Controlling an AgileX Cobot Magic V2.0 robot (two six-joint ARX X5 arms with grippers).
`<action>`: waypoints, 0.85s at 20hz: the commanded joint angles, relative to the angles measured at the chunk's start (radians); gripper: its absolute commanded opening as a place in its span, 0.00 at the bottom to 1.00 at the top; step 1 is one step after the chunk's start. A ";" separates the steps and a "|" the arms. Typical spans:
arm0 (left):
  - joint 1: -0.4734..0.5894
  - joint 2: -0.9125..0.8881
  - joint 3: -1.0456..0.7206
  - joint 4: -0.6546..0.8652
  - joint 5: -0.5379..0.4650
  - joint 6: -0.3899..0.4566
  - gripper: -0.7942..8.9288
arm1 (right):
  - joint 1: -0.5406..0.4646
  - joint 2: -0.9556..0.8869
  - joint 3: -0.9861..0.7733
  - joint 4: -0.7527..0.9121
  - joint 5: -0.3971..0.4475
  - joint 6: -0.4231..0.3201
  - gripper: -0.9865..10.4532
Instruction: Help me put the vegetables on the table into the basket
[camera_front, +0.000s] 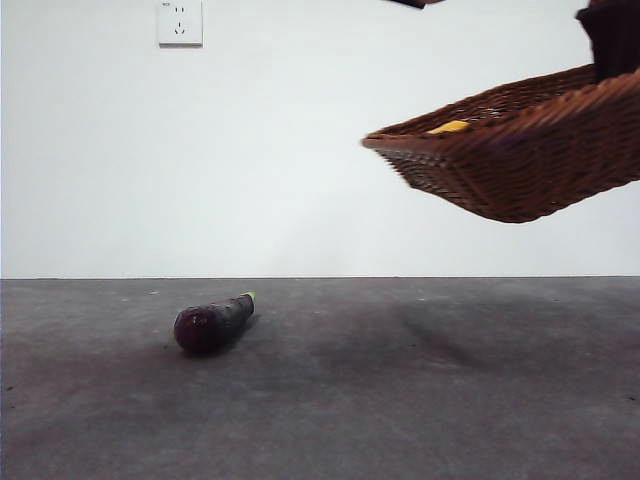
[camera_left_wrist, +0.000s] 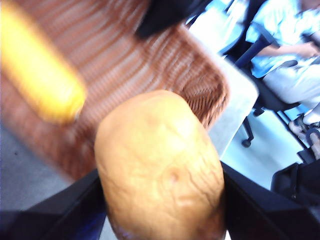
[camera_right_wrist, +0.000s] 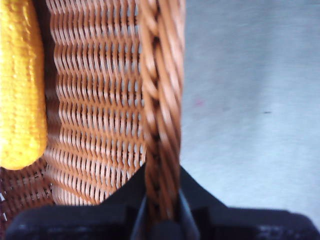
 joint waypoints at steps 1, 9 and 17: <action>0.002 0.017 -0.001 -0.003 -0.027 0.013 0.07 | 0.056 -0.005 -0.005 -0.001 -0.011 0.019 0.07; -0.007 0.080 -0.001 -0.021 -0.041 0.040 0.08 | 0.241 -0.005 -0.005 0.023 -0.011 0.097 0.07; -0.009 0.119 0.000 -0.034 -0.041 0.077 0.67 | 0.296 -0.005 -0.005 0.034 -0.007 0.114 0.07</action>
